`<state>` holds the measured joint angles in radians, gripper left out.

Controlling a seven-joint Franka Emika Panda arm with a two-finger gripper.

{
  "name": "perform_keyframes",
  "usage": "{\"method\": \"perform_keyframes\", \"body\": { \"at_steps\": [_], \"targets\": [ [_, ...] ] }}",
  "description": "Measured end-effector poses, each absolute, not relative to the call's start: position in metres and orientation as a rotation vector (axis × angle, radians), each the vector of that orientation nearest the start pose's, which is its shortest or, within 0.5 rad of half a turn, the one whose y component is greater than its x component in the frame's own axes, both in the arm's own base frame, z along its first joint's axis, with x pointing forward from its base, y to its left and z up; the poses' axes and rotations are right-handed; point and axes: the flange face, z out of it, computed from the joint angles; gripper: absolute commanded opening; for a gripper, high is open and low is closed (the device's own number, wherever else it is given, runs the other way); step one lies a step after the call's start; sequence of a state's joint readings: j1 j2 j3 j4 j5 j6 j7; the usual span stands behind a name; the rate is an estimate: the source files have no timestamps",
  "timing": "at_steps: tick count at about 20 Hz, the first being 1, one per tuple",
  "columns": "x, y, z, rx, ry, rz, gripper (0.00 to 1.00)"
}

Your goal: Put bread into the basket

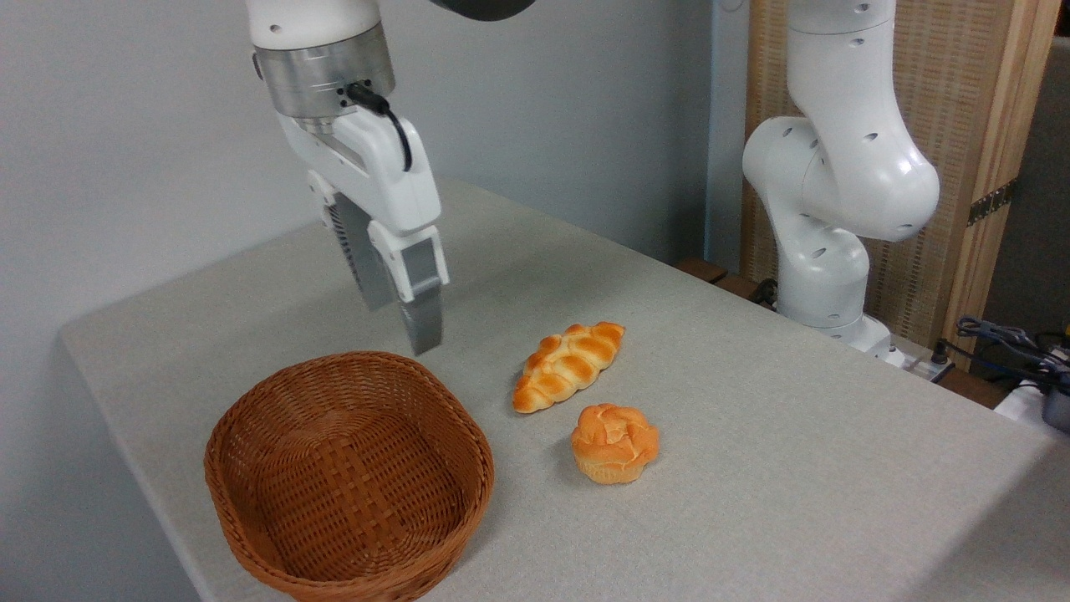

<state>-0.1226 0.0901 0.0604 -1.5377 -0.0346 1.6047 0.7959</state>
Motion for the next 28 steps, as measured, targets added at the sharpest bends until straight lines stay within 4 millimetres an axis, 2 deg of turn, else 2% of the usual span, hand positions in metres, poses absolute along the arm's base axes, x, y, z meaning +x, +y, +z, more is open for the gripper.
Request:
{"method": "perform_keyframes", "body": {
  "at_steps": [6,12,16,21,25,28],
  "targets": [
    [0.555,-0.034,0.581,-2.820,1.344,0.042,1.00],
    [0.519,-0.027,0.554,-2.707,1.535,0.123,1.00],
    [0.505,-0.023,0.533,-2.526,1.829,0.198,1.00],
    [0.501,-0.020,0.507,-2.194,2.271,0.233,1.00],
    [0.496,-0.013,0.476,-1.995,2.476,0.230,1.00],
    [0.492,-0.008,0.463,-1.935,2.550,0.250,1.00]
  ]
}}
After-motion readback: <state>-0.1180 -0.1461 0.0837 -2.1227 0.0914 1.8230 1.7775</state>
